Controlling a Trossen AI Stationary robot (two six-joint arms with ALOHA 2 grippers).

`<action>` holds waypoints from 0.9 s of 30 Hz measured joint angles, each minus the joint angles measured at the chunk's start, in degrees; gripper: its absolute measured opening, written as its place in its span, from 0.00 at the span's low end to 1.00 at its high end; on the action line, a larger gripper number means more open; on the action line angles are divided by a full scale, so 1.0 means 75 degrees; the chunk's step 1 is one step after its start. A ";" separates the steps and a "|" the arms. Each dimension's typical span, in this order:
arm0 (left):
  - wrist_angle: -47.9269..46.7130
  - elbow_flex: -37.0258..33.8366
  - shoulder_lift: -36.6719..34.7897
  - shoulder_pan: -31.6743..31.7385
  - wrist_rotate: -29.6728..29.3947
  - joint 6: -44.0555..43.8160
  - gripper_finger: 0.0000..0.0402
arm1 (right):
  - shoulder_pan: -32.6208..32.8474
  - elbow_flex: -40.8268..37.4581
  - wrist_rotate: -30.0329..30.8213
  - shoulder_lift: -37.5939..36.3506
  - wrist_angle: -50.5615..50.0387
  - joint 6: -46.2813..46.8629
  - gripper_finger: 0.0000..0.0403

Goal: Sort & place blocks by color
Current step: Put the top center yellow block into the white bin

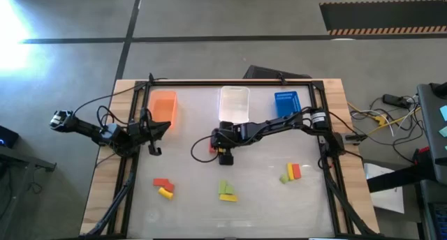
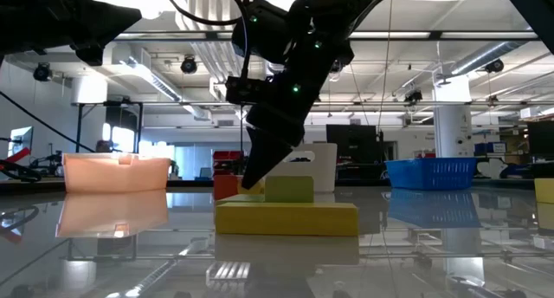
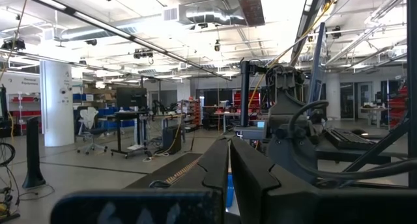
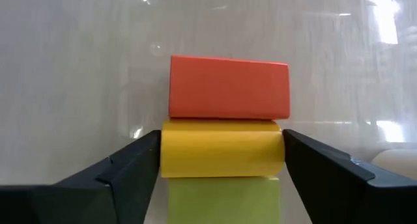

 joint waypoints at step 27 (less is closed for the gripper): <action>0.0031 0.0003 0.0000 0.0000 0.0002 0.0000 0.00 | -0.0050 0.0224 -0.0178 -0.0440 -0.0781 0.0330 0.69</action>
